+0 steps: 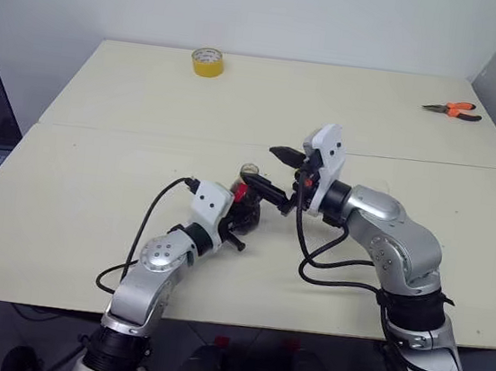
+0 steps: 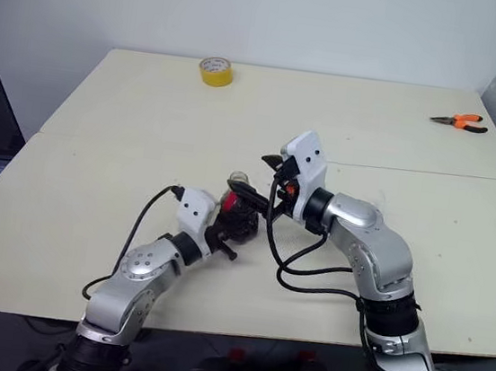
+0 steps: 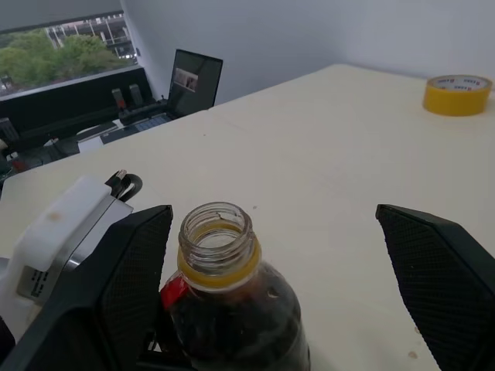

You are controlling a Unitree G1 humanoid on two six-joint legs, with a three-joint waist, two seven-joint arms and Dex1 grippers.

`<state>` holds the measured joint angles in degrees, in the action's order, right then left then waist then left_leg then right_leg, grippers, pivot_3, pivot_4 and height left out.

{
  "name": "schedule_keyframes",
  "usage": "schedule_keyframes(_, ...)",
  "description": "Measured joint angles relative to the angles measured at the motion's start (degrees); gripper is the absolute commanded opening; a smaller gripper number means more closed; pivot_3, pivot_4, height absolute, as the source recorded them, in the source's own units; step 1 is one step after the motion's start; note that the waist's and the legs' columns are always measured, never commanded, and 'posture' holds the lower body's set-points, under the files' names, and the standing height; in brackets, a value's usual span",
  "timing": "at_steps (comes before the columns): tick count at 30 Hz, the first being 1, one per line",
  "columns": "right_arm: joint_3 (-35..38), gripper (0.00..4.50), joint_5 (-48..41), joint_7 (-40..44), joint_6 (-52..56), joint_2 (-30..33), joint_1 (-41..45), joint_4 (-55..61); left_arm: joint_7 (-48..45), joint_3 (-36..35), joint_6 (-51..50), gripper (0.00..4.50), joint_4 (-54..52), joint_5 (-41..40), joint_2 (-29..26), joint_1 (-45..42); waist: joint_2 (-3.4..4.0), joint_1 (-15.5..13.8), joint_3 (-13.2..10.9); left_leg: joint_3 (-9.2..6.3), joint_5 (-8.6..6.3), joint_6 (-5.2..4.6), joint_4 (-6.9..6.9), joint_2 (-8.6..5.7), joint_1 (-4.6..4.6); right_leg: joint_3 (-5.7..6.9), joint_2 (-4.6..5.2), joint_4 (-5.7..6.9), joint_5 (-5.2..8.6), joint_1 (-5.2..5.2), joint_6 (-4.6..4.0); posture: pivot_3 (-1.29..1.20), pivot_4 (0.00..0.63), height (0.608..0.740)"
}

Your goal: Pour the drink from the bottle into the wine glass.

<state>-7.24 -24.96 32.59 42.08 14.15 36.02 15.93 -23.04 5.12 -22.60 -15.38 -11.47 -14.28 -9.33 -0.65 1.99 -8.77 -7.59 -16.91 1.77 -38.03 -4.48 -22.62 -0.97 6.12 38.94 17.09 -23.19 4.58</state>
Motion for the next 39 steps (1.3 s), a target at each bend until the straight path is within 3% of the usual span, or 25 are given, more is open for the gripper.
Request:
schedule_keyframes(9,6.3,4.5,-3.4,7.4,-4.9,7.2,0.2,-0.8,5.0,-15.0,8.0,0.63,12.7,-1.6,-1.6,-5.6,-0.02,-0.1,0.0,0.0,0.0,0.0,-0.05,-0.01,-0.05,0.04,0.01,-0.01,0.0,0.0,0.0,0.0,0.15,0.74)
schedule_keyframes(18,4.4,4.5,-2.6,9.1,-5.2,11.1,-2.0,-1.3,6.1,-19.3,20.3,0.63,34.0,-0.9,-3.4,-14.1,-0.08,-0.1,0.0,-0.05,0.0,0.0,-0.15,-0.03,-0.14,0.1,0.04,0.0,0.0,-0.02,0.0,0.0,0.15,0.74)
schedule_keyframes(24,2.7,4.5,-0.9,9.7,-5.3,12.8,-3.9,-1.0,6.3,-20.6,25.7,0.63,40.5,-1.0,-3.7,-16.1,-0.1,-0.1,0.1,-0.05,0.0,0.01,-0.14,-0.01,-0.12,0.1,0.04,0.03,0.0,-0.03,0.0,0.0,0.15,0.74)
schedule_keyframes(36,2.7,4.5,0.2,9.8,-5.9,13.4,-3.9,-1.0,7.6,-21.3,26.3,4.44,40.2,-2.2,-3.7,-13.3,-0.1,0.0,0.1,-0.06,0.0,0.01,-0.14,-0.02,-0.13,0.09,0.04,0.03,0.0,-0.03,0.0,0.0,0.15,0.74)
schedule_keyframes(39,2.6,4.5,0.8,9.8,-6.0,13.4,-3.9,-1.1,7.8,-21.4,25.5,4.47,38.6,-2.4,-3.7,-12.0,-0.11,0.0,0.1,-0.06,0.0,0.01,-0.15,-0.02,-0.13,0.09,0.04,0.02,0.0,-0.03,0.0,0.0,0.15,0.74)
